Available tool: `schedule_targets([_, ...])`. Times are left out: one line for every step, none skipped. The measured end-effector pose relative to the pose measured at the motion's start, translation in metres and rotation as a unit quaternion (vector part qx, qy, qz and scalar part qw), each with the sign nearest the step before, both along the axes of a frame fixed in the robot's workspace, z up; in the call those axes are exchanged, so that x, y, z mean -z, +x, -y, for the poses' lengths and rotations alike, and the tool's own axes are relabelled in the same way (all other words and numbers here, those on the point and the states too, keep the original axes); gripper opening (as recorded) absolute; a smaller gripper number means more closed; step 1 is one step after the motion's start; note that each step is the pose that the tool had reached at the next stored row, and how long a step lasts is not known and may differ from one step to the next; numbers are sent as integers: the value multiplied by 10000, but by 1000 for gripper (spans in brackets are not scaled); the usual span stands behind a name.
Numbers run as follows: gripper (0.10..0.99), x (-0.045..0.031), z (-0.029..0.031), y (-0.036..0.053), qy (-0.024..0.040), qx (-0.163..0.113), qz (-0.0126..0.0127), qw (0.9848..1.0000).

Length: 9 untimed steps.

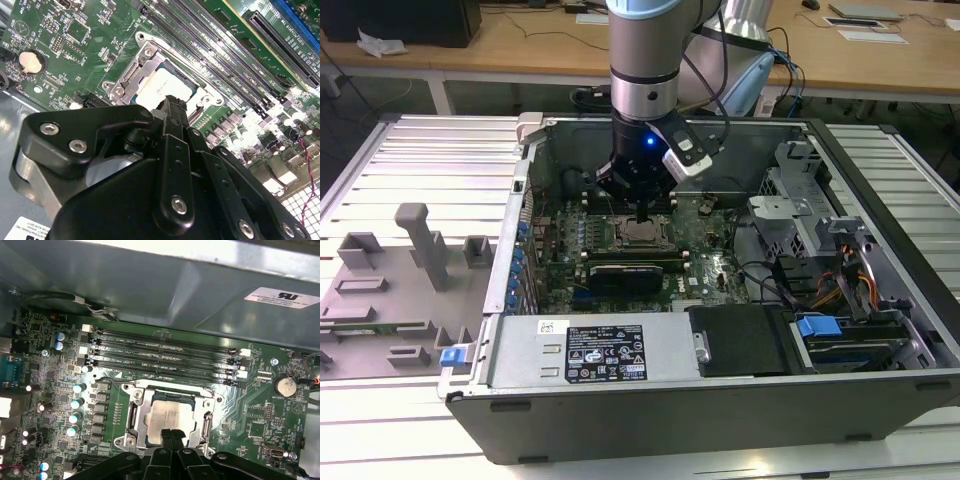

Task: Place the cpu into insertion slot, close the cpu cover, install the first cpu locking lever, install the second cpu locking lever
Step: 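Install the first cpu locking lever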

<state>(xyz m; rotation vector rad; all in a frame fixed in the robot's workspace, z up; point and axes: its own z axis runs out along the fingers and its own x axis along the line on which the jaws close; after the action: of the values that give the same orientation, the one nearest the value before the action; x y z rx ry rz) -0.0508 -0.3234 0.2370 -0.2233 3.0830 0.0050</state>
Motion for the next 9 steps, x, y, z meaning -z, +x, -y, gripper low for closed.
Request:
schedule_targets([106,0,0,-2,0,1,0,10000])
schedule_targets([106,0,0,-8,0,1,1,10000])
schedule_targets([106,0,0,-18,0,0,2,10000])
schedule_targets([106,0,0,-33,0,0,3,10000])
schedule_targets([106,0,0,-42,0,0,4,10000])
schedule_targets([106,0,0,-69,0,0,4,10000])
schedule_targets([106,0,-1,-103,0,0,6,10000])
schedule_targets([106,0,-1,-114,0,0,5,10000])
schedule_targets([106,-3,0,-116,-2,-1,4,10000])
